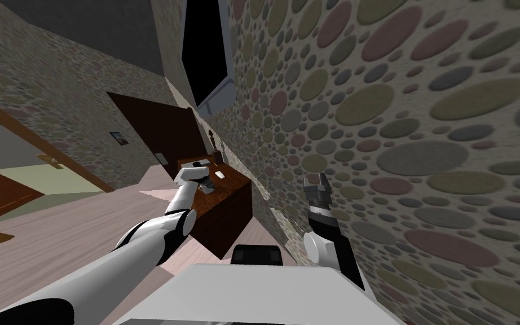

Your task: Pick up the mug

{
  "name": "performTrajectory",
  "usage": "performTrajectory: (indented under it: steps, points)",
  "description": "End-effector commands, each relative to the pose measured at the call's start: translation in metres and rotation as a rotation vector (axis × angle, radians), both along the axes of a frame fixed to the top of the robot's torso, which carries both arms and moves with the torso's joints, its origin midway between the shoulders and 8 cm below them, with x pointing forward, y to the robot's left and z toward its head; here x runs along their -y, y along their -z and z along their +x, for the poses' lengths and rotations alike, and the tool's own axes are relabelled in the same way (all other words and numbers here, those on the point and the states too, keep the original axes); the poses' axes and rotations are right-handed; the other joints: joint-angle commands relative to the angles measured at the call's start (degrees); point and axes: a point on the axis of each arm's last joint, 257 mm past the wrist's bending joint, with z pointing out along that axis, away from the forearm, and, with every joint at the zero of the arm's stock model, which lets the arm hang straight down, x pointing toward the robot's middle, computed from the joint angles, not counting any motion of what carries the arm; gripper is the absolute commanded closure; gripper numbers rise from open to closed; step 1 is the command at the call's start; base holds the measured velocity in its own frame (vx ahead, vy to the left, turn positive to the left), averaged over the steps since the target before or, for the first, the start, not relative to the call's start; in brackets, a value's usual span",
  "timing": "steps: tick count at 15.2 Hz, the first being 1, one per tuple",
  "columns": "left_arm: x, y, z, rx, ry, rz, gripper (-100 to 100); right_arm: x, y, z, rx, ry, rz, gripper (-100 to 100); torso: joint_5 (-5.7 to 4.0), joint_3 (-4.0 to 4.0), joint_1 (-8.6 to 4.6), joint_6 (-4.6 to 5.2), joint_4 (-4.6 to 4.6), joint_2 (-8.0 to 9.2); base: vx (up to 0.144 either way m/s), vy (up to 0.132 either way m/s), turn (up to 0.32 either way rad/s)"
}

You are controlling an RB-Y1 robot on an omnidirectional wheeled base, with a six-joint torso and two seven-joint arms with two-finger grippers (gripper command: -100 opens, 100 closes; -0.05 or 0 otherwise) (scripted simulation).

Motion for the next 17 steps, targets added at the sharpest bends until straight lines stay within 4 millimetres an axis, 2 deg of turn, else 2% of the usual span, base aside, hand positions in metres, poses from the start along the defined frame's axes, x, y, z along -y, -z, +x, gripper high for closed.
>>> performTrajectory:
  steps: [1, 17]
  points:
    - [0.003, 0.003, -0.007, -0.036, -0.017, -0.025, -100, 0.0, 0.0, 0.0, 0.0, 0.0, 0.0, 0, 0.0, 0.0, 0.0, 0.0, 0.0, 0.0, 0.016, 0.03, -0.033]
    - [0.024, 0.001, -0.056, -0.277, -0.196, -0.251, -100, 0.0, 0.0, 0.0, 0.0, 0.0, 0.0, 0, 0.03, -0.01, 0.11, -0.02, -0.01, -0.03, 0.02, 0.041, -0.054]
